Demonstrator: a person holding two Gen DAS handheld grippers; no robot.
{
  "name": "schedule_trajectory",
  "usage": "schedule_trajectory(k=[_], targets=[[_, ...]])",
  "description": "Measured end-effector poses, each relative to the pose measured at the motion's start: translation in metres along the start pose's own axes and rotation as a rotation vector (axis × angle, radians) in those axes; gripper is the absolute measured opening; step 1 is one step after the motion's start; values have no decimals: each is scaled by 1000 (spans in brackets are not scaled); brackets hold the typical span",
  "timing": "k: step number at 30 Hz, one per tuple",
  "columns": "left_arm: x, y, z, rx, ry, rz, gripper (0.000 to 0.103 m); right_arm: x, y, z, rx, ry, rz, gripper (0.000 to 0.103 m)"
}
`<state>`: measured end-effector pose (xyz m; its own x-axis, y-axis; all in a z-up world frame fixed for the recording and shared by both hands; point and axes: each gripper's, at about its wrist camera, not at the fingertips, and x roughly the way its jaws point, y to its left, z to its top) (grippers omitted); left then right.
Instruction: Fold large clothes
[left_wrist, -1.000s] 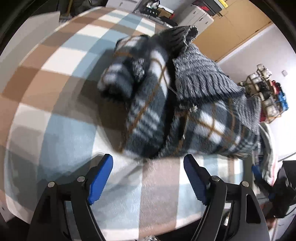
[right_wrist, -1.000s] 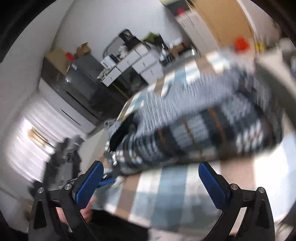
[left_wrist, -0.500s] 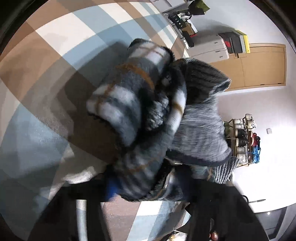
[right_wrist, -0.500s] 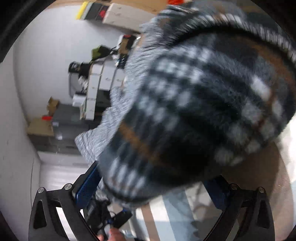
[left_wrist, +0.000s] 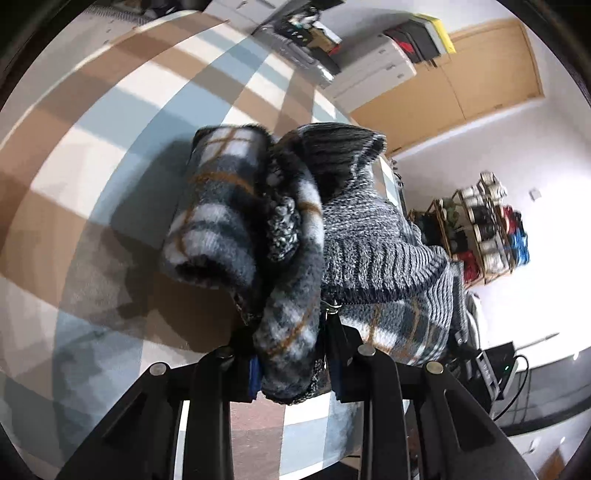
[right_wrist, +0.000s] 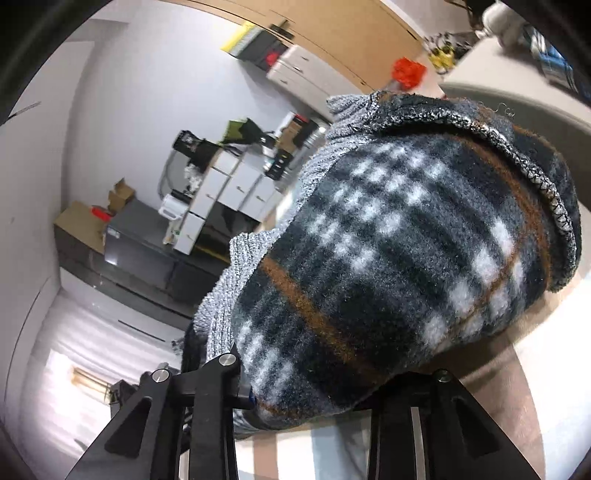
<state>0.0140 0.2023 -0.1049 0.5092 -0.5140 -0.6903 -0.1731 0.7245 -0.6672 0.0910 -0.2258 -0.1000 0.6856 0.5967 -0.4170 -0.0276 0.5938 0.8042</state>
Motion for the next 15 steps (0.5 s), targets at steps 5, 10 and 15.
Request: schedule_trajectory(k=[5,10,15], targets=[[-6,-5,2,62,2,5,21,-6,-3,5,34,-12,49,30],[-2,3,0,40,20,-19,21,-11,-10,2,47,-7,59,30],[-6,4,-7,33,84,-38,22,-10,-14,2,44,-3,55,30]])
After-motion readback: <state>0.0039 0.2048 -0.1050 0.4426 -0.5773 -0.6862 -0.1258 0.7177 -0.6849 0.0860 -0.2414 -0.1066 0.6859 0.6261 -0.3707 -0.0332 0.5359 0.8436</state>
